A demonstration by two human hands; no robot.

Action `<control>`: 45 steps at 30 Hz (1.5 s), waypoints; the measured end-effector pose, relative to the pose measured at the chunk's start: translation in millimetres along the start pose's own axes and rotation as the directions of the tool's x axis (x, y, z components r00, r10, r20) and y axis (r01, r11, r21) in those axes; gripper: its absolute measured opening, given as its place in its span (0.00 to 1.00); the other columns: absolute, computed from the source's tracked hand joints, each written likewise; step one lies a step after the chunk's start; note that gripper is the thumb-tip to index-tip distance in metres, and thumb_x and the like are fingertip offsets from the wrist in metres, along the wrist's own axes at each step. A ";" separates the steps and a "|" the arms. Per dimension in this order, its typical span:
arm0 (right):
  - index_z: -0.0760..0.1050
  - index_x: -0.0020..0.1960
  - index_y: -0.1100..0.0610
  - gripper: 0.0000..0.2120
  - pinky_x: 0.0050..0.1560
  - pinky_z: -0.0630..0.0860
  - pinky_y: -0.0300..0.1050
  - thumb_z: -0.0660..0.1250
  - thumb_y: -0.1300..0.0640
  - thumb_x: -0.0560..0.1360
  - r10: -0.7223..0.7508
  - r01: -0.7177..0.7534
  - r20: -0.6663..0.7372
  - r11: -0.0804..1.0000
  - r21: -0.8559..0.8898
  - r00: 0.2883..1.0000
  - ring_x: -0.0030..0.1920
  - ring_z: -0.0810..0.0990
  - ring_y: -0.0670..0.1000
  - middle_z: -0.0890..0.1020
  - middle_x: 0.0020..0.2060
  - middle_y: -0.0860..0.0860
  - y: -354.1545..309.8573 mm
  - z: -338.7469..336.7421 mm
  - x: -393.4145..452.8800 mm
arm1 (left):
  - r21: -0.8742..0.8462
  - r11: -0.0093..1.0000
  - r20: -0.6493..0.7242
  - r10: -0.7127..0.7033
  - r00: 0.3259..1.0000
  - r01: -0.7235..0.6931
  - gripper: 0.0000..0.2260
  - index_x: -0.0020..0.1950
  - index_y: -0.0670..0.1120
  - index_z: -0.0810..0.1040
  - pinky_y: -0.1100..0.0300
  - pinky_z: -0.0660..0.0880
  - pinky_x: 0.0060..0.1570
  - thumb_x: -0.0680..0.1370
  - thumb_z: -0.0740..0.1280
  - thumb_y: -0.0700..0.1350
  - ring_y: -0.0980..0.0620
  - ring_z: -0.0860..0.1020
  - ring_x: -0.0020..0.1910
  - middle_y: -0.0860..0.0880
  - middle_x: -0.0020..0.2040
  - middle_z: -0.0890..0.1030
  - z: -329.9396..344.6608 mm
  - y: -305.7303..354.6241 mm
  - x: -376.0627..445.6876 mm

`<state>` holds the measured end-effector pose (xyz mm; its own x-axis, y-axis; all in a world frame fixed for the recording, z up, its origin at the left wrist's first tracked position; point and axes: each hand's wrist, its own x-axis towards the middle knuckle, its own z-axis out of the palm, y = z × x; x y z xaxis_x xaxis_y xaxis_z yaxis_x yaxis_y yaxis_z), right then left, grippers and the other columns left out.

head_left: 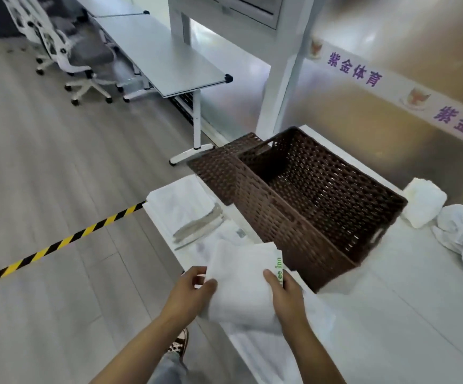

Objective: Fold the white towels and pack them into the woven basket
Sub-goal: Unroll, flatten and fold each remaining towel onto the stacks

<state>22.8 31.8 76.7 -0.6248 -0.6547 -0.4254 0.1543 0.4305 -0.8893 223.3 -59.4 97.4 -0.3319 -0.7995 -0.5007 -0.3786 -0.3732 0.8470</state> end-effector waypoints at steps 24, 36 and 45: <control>0.74 0.69 0.54 0.21 0.47 0.77 0.40 0.72 0.61 0.78 -0.025 0.188 0.394 0.905 -0.381 0.919 0.54 0.81 0.49 0.82 0.57 0.49 -131.1 231.0 231.2 | -0.018 0.998 -0.229 -0.057 0.972 0.054 0.09 0.57 0.45 0.75 0.54 0.81 0.42 0.78 0.71 0.41 0.52 0.82 0.41 0.48 0.51 0.81 -139.9 31.0 211.4; 0.76 0.62 0.52 0.22 0.55 0.70 0.53 0.74 0.58 0.69 -0.537 0.513 0.233 0.459 -0.725 0.811 0.56 0.75 0.56 0.80 0.57 0.51 -77.0 258.9 246.7 | 0.737 0.675 -0.296 0.381 0.876 -0.044 0.37 0.77 0.51 0.63 0.49 0.70 0.65 0.72 0.76 0.49 0.44 0.68 0.69 0.46 0.75 0.65 -133.4 11.5 235.5; 0.77 0.69 0.52 0.22 0.68 0.69 0.56 0.58 0.46 0.79 -0.404 0.577 0.447 0.300 -0.760 0.798 0.67 0.75 0.56 0.79 0.67 0.54 -51.9 258.1 210.8 | 0.943 0.269 0.057 0.455 0.889 -0.198 0.21 0.72 0.50 0.74 0.38 0.70 0.66 0.80 0.58 0.53 0.33 0.64 0.75 0.41 0.76 0.69 -146.4 4.9 245.1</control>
<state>80.5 -288.9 -10.1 -0.2193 -0.9741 -0.0558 -0.8958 0.2237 -0.3840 266.5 -326.0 5.0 -0.5164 -0.8535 -0.0698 -0.8505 0.5016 0.1582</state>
